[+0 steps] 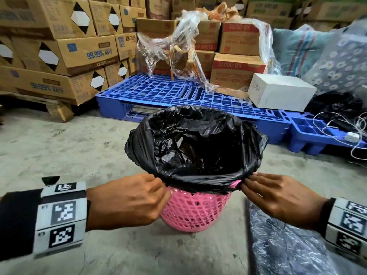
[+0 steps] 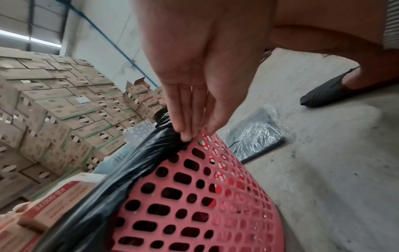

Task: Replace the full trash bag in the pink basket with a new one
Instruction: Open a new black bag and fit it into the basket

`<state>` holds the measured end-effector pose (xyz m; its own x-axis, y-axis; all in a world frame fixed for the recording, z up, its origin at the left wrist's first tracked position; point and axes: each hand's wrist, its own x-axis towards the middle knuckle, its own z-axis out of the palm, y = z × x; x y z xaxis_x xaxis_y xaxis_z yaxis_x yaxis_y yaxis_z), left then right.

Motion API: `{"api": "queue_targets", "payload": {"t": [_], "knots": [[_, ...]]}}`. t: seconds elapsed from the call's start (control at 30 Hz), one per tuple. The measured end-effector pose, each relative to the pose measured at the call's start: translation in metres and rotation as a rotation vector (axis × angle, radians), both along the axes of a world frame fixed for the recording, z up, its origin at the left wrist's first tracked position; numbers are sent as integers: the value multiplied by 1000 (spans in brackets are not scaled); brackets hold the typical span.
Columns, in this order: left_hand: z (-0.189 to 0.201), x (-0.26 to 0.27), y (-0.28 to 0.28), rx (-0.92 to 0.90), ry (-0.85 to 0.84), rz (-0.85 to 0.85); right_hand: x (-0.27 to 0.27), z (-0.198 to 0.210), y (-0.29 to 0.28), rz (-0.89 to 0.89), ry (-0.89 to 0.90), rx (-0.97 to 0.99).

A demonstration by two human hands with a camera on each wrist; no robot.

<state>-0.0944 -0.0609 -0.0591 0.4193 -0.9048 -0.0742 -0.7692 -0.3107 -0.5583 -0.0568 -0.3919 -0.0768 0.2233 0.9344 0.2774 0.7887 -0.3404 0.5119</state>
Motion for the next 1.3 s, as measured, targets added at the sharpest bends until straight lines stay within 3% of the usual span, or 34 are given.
{"api": "queue_targets", "payload": {"t": [0.23, 0.4, 0.53, 0.77, 0.9, 1.07, 1.17, 1.3], "knots": [[8, 2, -1, -10, 19, 55, 1, -1, 3, -162, 59, -62], [28, 13, 10, -352, 81, 195, 4, 15, 2, -251, 184, -23], [30, 23, 23, -430, 60, 246, 6, 6, 0, -305, 276, -25], [20, 41, 14, -499, 128, 249, 7, 1, -5, -353, 447, 60], [15, 40, 13, -468, 148, 215, 6, 19, -18, -302, 597, 263], [12, 41, 15, -531, 137, 201, 18, 29, -28, -376, 514, 462], [14, 50, 15, -502, 146, 240, 39, 34, -29, -509, 412, 304], [12, 58, 16, -481, 268, 215, 61, 27, -21, -629, 440, 177]]}}
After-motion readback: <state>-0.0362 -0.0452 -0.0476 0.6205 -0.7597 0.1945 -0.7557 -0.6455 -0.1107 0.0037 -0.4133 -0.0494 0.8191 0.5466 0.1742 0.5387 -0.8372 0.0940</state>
